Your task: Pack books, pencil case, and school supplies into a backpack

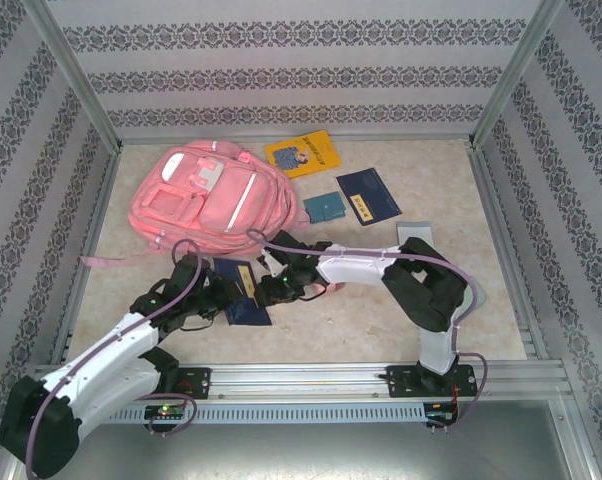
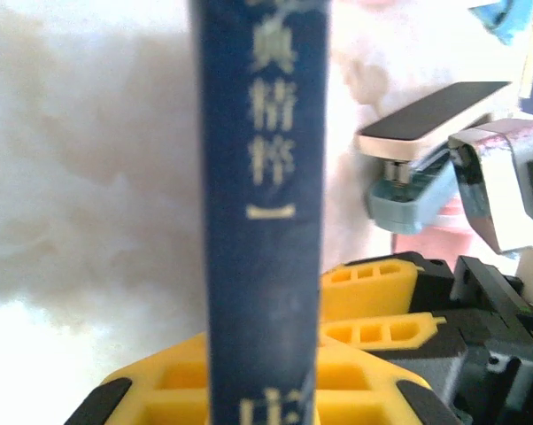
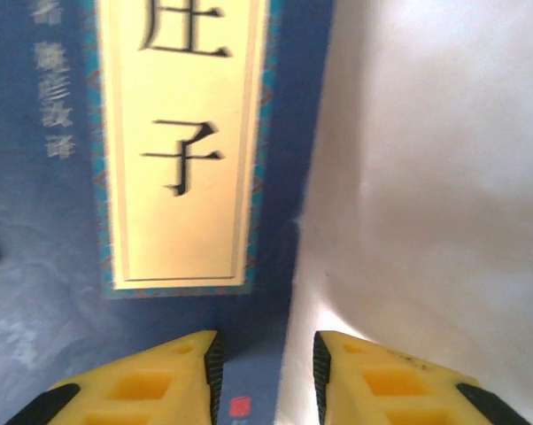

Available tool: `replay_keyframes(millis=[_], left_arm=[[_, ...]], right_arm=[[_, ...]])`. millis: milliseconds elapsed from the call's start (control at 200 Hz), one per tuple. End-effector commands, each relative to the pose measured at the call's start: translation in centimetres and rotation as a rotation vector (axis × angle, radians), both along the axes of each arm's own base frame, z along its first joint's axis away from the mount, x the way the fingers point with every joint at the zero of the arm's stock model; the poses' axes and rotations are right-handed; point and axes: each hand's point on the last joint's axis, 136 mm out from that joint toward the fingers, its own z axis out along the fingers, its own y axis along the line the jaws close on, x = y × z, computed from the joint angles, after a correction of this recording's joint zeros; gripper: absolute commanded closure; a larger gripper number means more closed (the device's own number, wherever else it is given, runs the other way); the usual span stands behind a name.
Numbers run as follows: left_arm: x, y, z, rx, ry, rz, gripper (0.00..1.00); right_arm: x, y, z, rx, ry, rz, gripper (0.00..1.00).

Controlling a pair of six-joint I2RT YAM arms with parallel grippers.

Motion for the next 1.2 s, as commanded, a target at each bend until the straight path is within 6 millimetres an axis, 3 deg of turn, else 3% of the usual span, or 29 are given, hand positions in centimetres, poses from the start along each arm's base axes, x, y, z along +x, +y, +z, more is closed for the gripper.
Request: replay_keyframes(millis=[0,235,400,619,804,869,949,1034,1114,1194], left_arm=[[0.8,-0.8,4.3,-0.029,-0.104,-0.033,1.0],[3.6,-3.9,12.3,-0.189,-0.298,-0.094,1.0],[6.0,-7.0,16.7,-0.3,-0.39,-0.182,1.0],[8.5,-9.8,20.5,-0.422,-0.45,-0.241,1.0],[9.4,-10.9,20.7,-0.462,-0.439,-0.265,1.0],[9.5,-11.0,20.6,-0.465,-0.437,-0.262,1.0],[9.8,-11.1,20.3,-0.456,-0.423,-0.265,1.0],[10.0,-11.2,19.6,-0.435,-0.397,-0.272,1.0],[10.4,-10.9,18.6,-0.397,-0.365,-0.271,1.0],[10.9,-10.1,17.1,-0.323,-0.32,-0.263,0.77]], right_arm=[[2.2,-1.6,3.6,0.053,-0.076,-0.069,0.58],[6.5,-5.6,11.8,0.285,-0.125,-0.207,0.47],[8.7,-7.0,16.8,0.508,-0.098,-0.259,0.36],[10.5,-7.4,18.9,0.678,-0.034,-0.287,0.34],[11.6,-7.5,19.5,0.775,0.019,-0.296,0.36],[11.7,-7.5,19.7,0.794,0.029,-0.286,0.44],[11.8,-7.9,19.7,0.804,0.028,-0.293,0.68],[12.2,-8.8,19.3,0.799,0.021,-0.326,0.99],[12.8,-9.8,19.0,0.786,0.002,-0.374,1.0],[13.3,-11.0,18.6,0.765,-0.025,-0.423,1.0]])
